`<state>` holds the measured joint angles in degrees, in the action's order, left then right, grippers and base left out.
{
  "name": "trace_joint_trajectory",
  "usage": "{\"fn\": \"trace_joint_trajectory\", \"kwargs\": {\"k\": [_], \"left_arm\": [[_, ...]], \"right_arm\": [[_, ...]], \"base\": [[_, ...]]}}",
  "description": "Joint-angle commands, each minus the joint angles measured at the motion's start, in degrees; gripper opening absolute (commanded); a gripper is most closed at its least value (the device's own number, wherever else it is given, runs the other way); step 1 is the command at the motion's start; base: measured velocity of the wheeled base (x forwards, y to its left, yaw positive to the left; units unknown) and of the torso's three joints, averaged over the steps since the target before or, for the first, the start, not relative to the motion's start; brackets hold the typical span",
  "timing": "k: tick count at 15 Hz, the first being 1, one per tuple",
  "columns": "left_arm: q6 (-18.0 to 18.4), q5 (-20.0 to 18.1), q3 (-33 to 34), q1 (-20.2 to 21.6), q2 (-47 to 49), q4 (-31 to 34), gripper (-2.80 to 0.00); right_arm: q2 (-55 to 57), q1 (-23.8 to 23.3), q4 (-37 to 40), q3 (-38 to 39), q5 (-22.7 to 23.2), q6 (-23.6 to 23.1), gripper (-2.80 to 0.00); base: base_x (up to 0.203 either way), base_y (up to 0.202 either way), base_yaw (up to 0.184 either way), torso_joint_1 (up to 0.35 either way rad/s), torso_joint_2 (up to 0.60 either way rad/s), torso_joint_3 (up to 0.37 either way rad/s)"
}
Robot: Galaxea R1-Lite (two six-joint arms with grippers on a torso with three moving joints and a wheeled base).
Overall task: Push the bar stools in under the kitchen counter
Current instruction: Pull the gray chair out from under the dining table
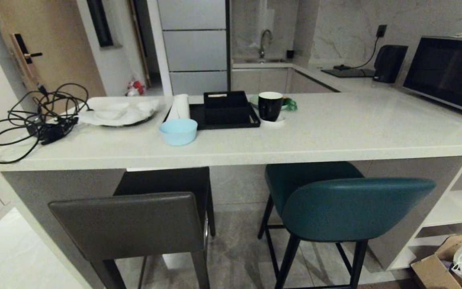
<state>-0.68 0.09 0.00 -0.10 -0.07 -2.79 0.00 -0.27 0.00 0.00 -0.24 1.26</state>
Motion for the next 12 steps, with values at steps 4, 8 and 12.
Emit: {"fn": "trace_joint_trajectory", "kwargs": {"k": [4, 8, 12], "left_arm": [[0.0, 0.0, 1.1, 0.0, 0.1, -0.1, -2.80], [0.0, 0.0, 1.1, 0.0, 0.1, -0.1, -2.80], [0.0, 0.0, 1.1, 0.0, 0.1, -0.1, -2.80]], "right_arm": [[0.0, 0.0, 0.0, 0.0, 0.0, 0.0, -2.80], [0.0, 0.0, 0.0, 0.0, 0.0, 0.0, -2.80], [0.0, 0.0, 0.0, 0.0, 0.0, 0.0, -2.80]], "base": [[0.000, 0.000, 0.000, -0.203, 0.49, 0.284], [0.000, 0.000, 0.000, -0.186, 0.48, 0.288], [0.000, 0.000, 0.000, -0.170, 0.46, 0.298]]}}
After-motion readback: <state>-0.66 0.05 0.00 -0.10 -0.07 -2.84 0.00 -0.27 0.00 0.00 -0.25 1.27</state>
